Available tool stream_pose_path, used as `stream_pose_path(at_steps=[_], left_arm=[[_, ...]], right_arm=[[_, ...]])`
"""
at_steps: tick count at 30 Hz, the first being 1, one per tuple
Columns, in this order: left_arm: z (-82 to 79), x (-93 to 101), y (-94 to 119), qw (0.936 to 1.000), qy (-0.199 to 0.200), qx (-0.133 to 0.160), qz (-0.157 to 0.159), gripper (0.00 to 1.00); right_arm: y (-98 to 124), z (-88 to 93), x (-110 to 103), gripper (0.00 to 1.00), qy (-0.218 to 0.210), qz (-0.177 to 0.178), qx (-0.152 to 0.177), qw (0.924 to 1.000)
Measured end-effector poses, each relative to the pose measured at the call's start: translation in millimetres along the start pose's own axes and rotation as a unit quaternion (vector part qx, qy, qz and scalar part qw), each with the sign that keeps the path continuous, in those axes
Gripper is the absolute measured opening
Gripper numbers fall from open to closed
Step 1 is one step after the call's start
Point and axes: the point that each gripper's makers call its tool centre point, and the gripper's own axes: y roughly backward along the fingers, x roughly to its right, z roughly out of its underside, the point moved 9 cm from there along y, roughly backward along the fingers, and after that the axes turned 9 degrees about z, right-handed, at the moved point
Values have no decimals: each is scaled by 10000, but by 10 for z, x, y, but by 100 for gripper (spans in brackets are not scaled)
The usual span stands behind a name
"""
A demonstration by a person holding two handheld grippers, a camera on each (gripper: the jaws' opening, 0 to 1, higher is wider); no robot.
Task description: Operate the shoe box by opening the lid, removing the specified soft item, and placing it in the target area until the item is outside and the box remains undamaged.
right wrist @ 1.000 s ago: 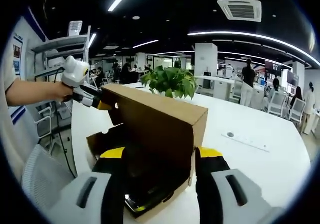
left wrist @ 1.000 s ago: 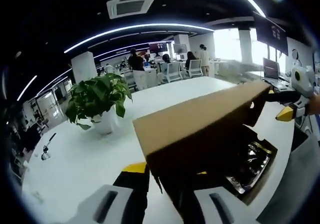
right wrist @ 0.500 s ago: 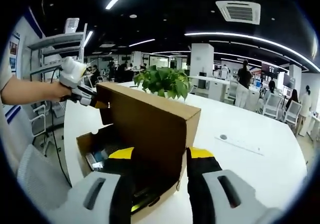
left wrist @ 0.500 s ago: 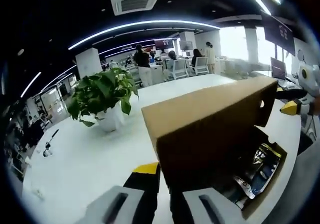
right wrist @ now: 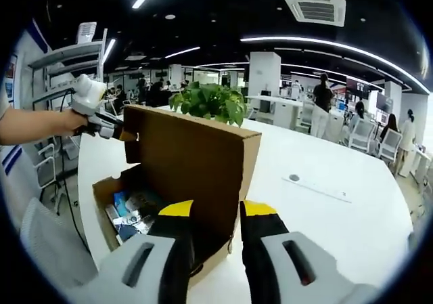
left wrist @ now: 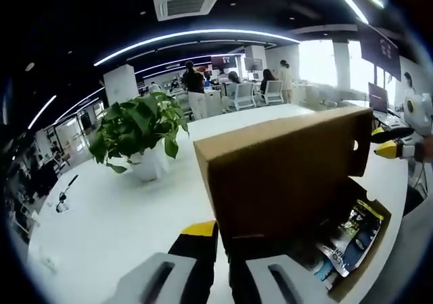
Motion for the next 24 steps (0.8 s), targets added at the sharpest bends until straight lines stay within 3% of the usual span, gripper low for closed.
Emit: stream_pose_path(at_steps=[7,12,24], left_arm=[[-32,-38,-75,10000,-31,-15,-2,4],[-52,-49,-120,10000,-54,-30,-9,4],[-74,-148,-294,9999,-100,-95,1,5]], right_arm=[[-29,155,60,19,82,268,-139,9995],[-81,293,124,12,92,392,-285,9988],[-282,439,150,9,45,363,-562,9977]])
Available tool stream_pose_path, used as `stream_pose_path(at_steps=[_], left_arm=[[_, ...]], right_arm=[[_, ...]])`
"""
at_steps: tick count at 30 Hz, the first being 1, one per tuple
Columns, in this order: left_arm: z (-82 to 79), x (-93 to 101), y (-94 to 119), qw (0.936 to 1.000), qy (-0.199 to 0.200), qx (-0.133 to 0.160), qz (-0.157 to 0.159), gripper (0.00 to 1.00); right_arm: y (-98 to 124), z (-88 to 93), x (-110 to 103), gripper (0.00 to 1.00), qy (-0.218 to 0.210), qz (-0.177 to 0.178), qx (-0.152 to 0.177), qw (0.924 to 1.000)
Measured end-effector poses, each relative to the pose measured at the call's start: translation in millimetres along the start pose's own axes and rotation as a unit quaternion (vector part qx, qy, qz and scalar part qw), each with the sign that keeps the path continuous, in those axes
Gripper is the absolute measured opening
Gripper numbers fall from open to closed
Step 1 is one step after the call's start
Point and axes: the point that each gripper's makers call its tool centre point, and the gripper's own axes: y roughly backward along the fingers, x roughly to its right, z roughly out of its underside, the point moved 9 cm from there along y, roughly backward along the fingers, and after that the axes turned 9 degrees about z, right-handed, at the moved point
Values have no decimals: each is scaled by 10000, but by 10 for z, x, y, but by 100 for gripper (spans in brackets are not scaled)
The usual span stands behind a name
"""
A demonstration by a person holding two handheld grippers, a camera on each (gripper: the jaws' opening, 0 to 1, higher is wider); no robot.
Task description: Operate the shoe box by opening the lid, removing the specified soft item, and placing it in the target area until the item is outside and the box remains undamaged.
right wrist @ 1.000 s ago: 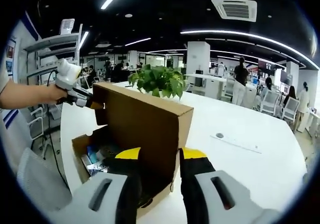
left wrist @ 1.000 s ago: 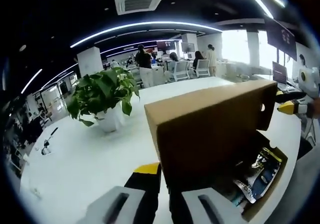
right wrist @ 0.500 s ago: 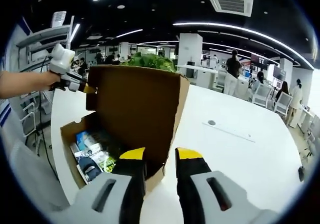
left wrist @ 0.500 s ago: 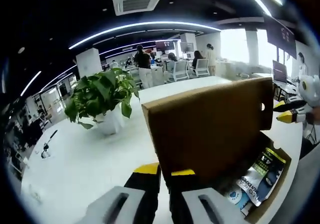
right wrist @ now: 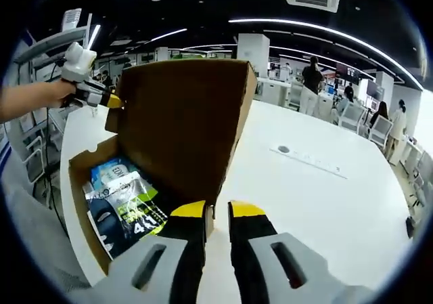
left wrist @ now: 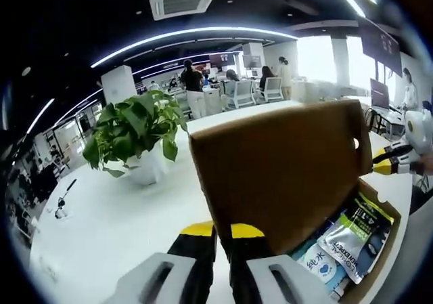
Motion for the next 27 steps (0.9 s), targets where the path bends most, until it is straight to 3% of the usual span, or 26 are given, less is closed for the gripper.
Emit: stream_pose_path(at_steps=[10,27], left_arm=[[4,-73,-197,9999,-31,-126,19,5],[151,-193,-597,9987,79,-488,93,7]], right_arm=[[-169,17,-8,1,71,-60,-90,9999],[-360,47,-3,4,198,-76,-92,9997]])
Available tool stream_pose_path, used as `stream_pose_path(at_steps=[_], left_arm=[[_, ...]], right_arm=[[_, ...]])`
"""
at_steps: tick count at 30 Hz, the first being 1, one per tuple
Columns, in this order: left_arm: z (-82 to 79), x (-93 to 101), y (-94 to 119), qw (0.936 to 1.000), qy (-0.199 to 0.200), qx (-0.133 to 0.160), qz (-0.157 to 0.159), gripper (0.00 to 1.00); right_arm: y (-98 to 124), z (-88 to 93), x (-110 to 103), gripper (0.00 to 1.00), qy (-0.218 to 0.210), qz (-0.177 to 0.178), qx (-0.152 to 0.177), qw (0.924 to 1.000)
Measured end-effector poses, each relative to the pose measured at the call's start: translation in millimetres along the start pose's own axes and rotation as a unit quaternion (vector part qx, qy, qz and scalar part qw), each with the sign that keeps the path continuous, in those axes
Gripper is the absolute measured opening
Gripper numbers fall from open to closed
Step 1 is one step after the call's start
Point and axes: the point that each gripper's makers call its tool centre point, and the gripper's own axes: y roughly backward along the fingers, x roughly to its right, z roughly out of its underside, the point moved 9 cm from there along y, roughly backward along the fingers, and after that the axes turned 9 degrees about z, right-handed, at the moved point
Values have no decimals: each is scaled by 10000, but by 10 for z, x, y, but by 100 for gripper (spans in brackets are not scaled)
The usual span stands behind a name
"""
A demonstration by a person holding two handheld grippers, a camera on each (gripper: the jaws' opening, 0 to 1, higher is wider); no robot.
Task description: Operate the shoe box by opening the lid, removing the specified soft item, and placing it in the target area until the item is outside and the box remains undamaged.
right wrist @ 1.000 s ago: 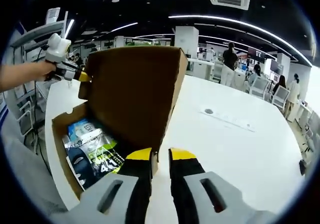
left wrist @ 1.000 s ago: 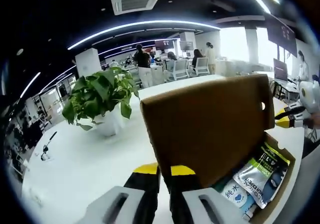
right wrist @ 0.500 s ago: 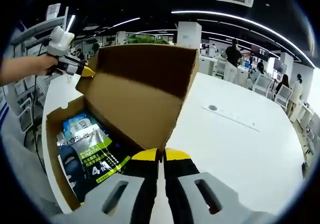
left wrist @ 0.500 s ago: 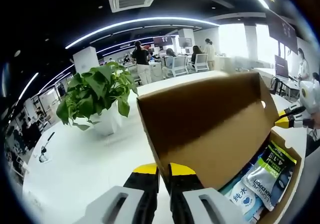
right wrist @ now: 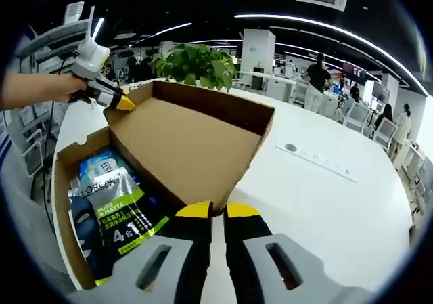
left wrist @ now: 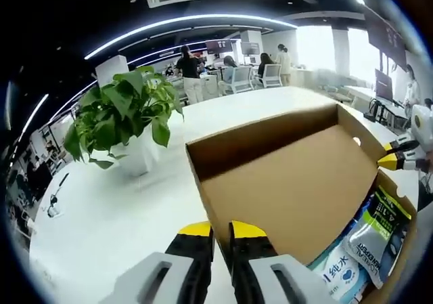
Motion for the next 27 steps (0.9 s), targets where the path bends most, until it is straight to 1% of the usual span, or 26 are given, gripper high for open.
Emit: stream_pose_path(at_steps=[6,10,14,19,21,27], left_arm=[[26,-58,-138,9998,171,-100,-4,7],[54,-78,-228,9991,372,-211,-31,7],[84,-86,-277,9987,413,-271,-93,7],[151,-56,-369,9981,405,-458,-104,10],[176,-25,-375,9977,402,-528,-118,10],[218,-21,-405,9968,417,-675,-111,10]], right_arm=[[-65,20,3,5,60,-14,-16,10000],[-88,28,2,6,46,-35,-16,10000],[-106,40,18,6,-84,-61,6,9999],[-114,40,22,6,-169,-58,-7,9998],[-112,43,21,6,-201,-49,-11,9998],[-108,42,35,8,-219,-89,-44,9997]])
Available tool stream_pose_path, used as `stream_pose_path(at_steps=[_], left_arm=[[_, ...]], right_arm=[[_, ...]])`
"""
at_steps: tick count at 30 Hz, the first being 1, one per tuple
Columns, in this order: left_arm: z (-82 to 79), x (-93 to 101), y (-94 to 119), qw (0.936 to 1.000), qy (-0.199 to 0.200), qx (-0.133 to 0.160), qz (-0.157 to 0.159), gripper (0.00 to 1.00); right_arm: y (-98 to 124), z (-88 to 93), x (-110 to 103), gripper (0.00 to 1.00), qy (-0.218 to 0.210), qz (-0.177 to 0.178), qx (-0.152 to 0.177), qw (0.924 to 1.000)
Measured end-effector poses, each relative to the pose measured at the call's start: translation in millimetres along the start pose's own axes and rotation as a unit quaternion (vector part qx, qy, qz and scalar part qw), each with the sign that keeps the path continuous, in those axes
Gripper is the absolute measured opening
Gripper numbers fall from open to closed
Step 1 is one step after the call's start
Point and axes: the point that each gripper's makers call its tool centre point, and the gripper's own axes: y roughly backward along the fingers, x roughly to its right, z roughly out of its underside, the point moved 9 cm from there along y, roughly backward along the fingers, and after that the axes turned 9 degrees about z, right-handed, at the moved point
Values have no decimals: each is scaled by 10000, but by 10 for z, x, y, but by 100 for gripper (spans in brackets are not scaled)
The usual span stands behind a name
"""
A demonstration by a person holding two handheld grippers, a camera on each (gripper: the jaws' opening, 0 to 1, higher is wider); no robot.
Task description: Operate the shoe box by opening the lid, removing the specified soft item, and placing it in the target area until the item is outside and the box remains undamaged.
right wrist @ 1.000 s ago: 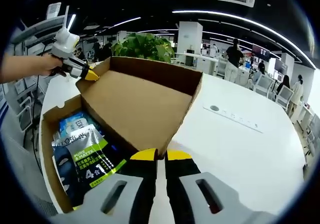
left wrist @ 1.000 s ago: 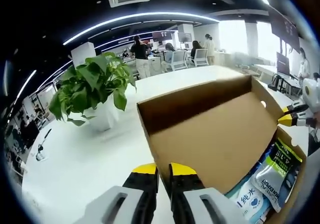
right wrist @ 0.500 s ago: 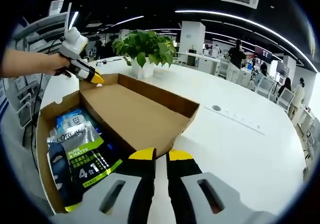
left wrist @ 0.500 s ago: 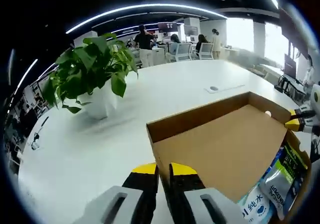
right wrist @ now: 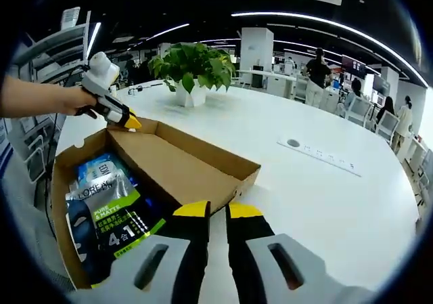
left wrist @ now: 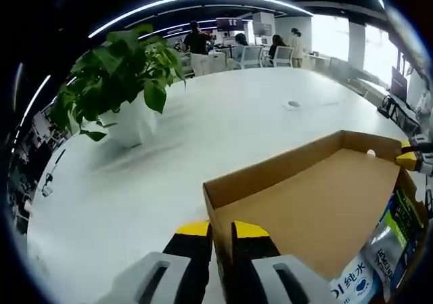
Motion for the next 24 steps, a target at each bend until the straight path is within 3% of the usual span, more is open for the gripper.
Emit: stream_pose_path(at_steps=[10,15,24], left_arm=[[0,19,22,9999,19,7,170,18],[9,35,155,9999,-134,3,65,26],[-9,82,528,9994,78,331,-96,30]], right_arm=[[90,-17,13,11,44,-50,-57,10000],[202,-29,-48,18,106,-155,-22,9998],[415,-28,-107,27,31,-315,-38,9995]])
